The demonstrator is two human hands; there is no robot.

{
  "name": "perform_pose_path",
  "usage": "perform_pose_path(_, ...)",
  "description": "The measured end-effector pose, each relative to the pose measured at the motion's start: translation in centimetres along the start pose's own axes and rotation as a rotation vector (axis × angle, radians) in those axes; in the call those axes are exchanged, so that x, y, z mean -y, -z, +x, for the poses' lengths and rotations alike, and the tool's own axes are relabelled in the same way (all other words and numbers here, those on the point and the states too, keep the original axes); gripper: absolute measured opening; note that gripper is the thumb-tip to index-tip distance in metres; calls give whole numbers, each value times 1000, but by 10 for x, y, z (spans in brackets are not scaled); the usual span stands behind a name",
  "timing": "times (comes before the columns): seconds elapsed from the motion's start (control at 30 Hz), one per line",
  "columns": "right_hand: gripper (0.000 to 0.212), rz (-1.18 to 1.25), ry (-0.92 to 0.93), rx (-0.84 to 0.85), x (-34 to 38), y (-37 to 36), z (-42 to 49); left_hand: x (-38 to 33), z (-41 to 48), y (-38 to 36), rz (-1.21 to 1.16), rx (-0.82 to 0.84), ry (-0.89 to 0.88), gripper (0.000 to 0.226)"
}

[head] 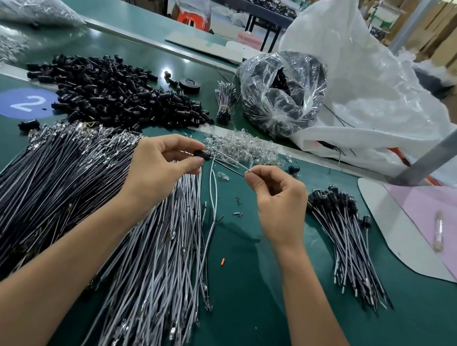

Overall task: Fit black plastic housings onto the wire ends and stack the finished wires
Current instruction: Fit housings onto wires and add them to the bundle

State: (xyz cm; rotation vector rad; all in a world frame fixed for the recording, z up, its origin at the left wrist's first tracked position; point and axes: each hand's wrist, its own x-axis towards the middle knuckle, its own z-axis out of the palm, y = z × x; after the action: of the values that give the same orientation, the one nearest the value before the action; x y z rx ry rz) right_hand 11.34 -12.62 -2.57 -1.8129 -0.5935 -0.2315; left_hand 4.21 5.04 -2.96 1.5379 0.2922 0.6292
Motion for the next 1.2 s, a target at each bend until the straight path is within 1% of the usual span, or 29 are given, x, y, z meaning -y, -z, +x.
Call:
perform_pose_path(0.2, 10, -37, -8, -21, -2, -1, 0, -5, -3, -2, 48, 51, -13, 26)
perform_pose_path(0.37, 10, -104, -4, 35, -1, -2, -2, -6, -5, -3, 87, 34, -26, 25)
perform_pose_path(0.47, 10, -114, 5, 56, -1, -4, -3, -6, -7, -6, 126, 80, -9, 23)
perform_pose_path(0.67, 9, -90, 16, 91, 2, -9, -6, -8, -11, -11, 135, 169, 12, 21)
perform_pose_path(0.73, 11, -73, 7, 89, 2, -11, -6, -9, -11, -12, 113, 166, 14, 20)
perform_pose_path(0.87, 12, 35, -40, 51, 2, -11, -5, -10, -12, -12, 80, 160, 7, 22)
perform_pose_path(1.07, 11, 20, -50, 72, 4, -14, -8, -10, -13, -13, 101, 189, 3, 19)
perform_pose_path(1.2, 20, 115, -61, 31, 7, -12, -7, -10, -13, -14, 75, 184, 4, 23)
